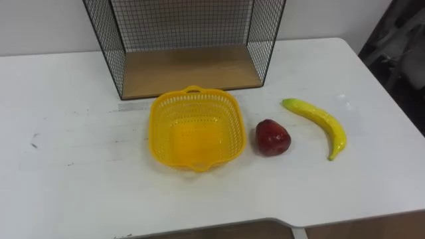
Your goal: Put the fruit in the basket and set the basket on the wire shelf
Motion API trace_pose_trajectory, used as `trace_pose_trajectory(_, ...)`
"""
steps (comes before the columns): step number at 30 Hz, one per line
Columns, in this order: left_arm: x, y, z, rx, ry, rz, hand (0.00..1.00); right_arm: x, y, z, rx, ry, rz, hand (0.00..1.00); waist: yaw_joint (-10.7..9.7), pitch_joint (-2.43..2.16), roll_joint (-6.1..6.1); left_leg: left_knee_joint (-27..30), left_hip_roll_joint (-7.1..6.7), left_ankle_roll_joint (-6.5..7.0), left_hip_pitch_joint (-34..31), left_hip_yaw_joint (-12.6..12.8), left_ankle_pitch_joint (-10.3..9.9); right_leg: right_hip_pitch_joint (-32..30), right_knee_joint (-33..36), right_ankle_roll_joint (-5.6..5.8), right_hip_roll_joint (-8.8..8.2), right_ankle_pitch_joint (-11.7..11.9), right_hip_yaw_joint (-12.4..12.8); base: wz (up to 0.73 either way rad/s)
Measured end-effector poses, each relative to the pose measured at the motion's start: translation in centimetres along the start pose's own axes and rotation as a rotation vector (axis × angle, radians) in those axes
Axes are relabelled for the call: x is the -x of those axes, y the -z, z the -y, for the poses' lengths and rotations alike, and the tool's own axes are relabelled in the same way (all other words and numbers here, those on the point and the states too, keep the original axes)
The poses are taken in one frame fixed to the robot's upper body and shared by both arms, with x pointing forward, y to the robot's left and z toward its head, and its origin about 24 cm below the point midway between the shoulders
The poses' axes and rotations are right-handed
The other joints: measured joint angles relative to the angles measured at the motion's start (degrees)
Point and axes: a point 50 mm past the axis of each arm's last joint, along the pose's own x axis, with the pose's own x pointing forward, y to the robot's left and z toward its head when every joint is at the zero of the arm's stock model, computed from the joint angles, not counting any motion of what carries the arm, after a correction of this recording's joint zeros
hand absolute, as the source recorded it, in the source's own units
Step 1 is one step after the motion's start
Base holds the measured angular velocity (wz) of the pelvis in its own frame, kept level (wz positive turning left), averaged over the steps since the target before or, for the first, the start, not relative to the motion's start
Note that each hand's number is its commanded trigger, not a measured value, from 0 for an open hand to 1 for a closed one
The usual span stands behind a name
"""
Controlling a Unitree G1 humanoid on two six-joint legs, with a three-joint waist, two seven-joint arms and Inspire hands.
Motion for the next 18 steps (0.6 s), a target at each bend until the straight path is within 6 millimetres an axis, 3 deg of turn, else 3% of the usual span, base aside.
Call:
trace_pose_trajectory(9,-0.1,0.0,-0.2,0.003,0.035,-0.023,0.0,0.0,0.2,0.0,-0.055,-0.027,-0.014,0.0,0.12,-0.04,-0.07,0.08,0.02,0.0,-0.11,-0.01,0.0,-0.05,-0.26,0.0,0.13,-0.01,0.44,0.0)
trace_pose_trajectory(18,0.0,0.3,-0.4,0.055,0.038,-0.053,0.0,0.2,1.6,0.1,-0.273,-0.016,-0.07,0.0,0.0,-0.01,0.09,-0.05,0.05,-0.06,0.11,0.11,-0.04,-0.13,-0.16,-0.04,0.18,-0.09,0.65,0.0)
